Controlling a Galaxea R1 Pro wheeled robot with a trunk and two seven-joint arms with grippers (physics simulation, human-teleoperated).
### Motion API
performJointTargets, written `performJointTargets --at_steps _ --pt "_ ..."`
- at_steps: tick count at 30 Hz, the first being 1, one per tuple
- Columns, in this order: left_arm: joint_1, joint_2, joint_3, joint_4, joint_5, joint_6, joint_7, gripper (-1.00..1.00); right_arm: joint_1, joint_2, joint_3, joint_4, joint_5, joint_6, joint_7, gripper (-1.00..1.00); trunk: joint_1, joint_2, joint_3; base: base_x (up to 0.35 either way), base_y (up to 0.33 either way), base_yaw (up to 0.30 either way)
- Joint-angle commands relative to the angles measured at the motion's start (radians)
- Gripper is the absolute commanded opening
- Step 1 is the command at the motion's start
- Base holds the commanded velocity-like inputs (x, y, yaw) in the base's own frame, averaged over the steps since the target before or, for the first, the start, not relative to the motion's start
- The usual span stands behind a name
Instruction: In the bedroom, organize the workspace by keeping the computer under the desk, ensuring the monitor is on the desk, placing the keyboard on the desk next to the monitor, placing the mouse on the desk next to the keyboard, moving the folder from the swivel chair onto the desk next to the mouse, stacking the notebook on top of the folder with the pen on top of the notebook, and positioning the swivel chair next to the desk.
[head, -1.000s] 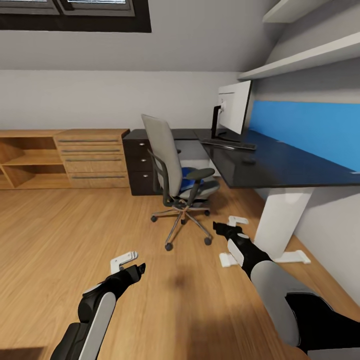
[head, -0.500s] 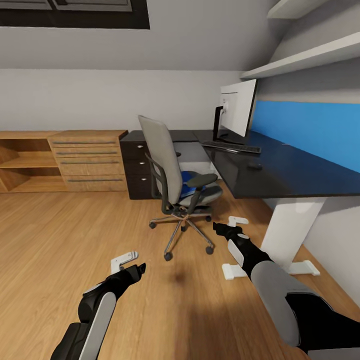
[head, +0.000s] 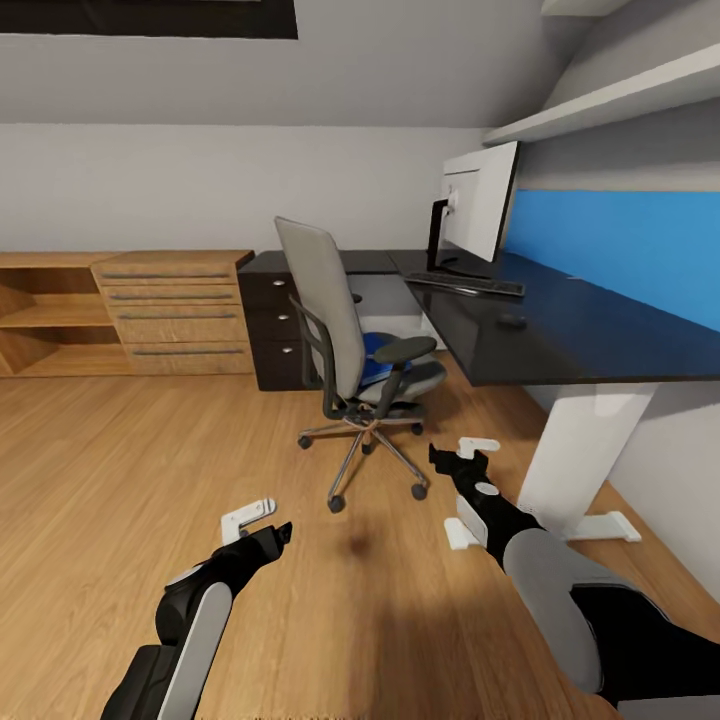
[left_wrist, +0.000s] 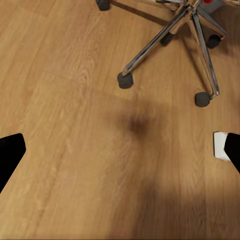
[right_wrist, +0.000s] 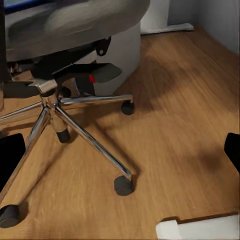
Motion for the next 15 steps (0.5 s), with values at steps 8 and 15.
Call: performJointTargets --at_steps 8,15 --pt "-0.001 0.000 -0.001 -0.001 0.010 0.002 0.010 1.00 -0.001 0.006 -0.003 0.107 0.036 -0.264 -0.002 1.00 0.003 -0.002 -0.032 0.000 0.000 0.000" --pt "-0.001 0.006 -0.030 -0.003 0.011 0.006 0.007 1.00 -0.001 0.005 -0.011 0.023 0.003 -0.064 -0.009 1.00 0.004 -0.003 -0.036 0.000 0.000 0.000"
